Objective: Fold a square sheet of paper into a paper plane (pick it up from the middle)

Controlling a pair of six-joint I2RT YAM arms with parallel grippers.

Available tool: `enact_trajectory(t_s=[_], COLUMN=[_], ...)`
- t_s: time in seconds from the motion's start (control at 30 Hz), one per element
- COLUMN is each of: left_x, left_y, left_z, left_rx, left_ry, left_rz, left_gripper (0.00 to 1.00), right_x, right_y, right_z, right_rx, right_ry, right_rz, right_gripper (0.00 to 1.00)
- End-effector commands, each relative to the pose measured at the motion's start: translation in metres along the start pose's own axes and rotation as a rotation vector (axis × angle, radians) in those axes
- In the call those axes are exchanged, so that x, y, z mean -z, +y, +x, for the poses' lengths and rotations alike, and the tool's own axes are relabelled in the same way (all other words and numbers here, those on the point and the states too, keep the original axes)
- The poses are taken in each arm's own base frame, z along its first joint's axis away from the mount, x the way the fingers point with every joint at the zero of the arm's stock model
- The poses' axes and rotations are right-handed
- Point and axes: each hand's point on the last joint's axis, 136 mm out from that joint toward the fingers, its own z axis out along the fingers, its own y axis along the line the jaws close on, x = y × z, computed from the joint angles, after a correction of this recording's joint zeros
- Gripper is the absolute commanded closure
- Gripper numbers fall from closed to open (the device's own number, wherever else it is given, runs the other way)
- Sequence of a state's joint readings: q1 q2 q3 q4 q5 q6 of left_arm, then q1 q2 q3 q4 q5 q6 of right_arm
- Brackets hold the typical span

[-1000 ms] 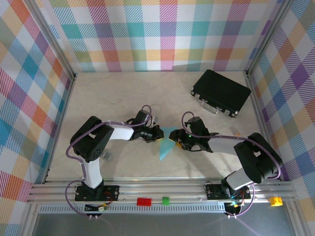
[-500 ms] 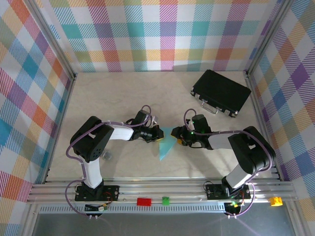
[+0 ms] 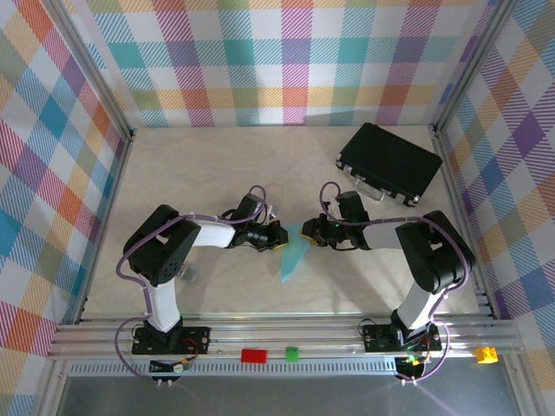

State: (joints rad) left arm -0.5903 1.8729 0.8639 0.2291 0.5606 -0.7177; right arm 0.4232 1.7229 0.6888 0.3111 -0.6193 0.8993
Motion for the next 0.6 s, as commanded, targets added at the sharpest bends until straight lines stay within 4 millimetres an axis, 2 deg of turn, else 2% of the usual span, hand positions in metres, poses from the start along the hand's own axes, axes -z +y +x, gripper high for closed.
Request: enact_trajectory(t_s=[0.0, 0.23, 0.33, 0.43, 0.57], left_x=[0.0056, 0.0049, 0.0052, 0.0066, 0.007], left_y=[0.0051, 0.0051, 0.0049, 0.0027, 0.0011], left_z=[0.0021, 0.0016, 0.0012, 0.0, -0.0004], left_rx=[0.022, 0.028, 0.028, 0.025, 0.024], left_ry=[0.004, -0.002, -0.003, -0.007, -0.006], left_rz=[-0.001, 0.007, 0.008, 0.012, 0.015], left_gripper=[0.92, 0.92, 0.92, 0.91, 0.91], right_x=[-0.0022, 0.0027, 0.0039, 0.0034, 0.0031], right_y=[-0.0059, -0.0114, -0.0094, -0.0065, -0.0028], right_z=[0.0023, -0.0009, 0.0, 0.0023, 0.0041], right_rx=[0.006, -0.013, -0.01, -0.01, 0.001], right_ry=[0.056, 0.067, 0.08, 0.101, 0.119], right_rz=[-0.001, -0.008, -0.024, -0.04, -0.061], right_gripper=[0.79, 0.85, 0.9, 0.89, 0.82])
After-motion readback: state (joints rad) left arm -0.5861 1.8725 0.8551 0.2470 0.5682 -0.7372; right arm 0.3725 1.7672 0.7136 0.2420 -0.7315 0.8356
